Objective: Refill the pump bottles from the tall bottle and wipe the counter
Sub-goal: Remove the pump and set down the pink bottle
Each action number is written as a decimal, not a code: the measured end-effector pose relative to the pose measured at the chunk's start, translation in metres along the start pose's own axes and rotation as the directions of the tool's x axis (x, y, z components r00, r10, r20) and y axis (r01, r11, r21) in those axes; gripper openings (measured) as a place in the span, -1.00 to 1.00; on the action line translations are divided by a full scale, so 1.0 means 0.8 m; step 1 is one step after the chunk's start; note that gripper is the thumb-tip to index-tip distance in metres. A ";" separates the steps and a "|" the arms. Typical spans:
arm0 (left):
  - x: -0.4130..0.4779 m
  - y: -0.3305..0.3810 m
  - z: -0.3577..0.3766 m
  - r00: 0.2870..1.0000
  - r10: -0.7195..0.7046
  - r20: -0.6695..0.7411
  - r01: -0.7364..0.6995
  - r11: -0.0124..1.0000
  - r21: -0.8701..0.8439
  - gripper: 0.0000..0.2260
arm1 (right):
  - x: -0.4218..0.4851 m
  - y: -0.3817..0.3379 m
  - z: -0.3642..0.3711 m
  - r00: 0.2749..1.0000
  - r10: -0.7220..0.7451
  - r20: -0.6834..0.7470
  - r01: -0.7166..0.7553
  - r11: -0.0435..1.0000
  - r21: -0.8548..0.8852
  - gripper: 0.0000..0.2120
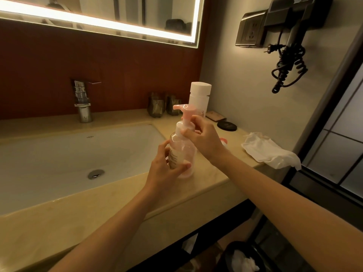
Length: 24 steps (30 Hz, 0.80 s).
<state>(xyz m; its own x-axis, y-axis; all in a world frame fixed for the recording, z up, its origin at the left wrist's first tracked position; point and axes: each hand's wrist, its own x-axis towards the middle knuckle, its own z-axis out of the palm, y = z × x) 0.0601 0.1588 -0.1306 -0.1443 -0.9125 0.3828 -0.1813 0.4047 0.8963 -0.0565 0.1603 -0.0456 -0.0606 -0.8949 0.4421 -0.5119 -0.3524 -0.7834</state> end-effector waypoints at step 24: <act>0.002 -0.005 0.000 0.999 -0.029 0.023 0.028 0.998 0.048 -0.33 | -0.007 -0.008 0.010 0.989 -0.043 -0.142 0.035 0.997 -0.061 -0.58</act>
<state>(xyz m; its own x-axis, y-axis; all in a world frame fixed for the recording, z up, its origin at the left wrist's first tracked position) 0.0603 0.1556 -0.1335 -0.1611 -0.9223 0.3512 -0.2314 0.3812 0.8950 -0.0459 0.1654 -0.0464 -0.1594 -0.8308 0.5333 -0.5654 -0.3660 -0.7392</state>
